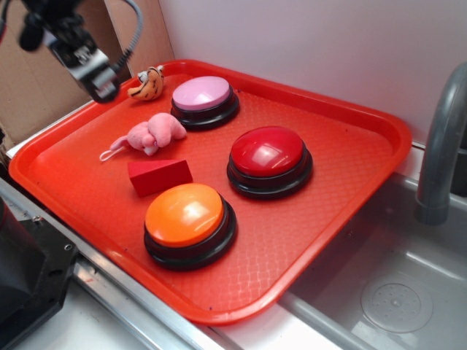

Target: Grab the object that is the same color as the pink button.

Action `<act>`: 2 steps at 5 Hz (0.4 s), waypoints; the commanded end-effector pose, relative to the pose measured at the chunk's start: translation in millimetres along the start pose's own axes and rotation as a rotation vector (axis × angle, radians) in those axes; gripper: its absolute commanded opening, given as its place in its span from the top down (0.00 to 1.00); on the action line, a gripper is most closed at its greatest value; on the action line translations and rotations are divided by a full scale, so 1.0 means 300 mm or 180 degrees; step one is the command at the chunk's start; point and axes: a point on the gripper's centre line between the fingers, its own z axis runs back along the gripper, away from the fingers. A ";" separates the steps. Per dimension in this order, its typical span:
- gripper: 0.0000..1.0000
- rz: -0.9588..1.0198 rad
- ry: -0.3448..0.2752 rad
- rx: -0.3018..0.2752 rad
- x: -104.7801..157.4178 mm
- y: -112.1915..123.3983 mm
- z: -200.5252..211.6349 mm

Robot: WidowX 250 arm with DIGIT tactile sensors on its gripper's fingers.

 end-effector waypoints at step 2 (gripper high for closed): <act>0.00 -0.0305 -0.0247 0.0401 0.080 0.103 -0.223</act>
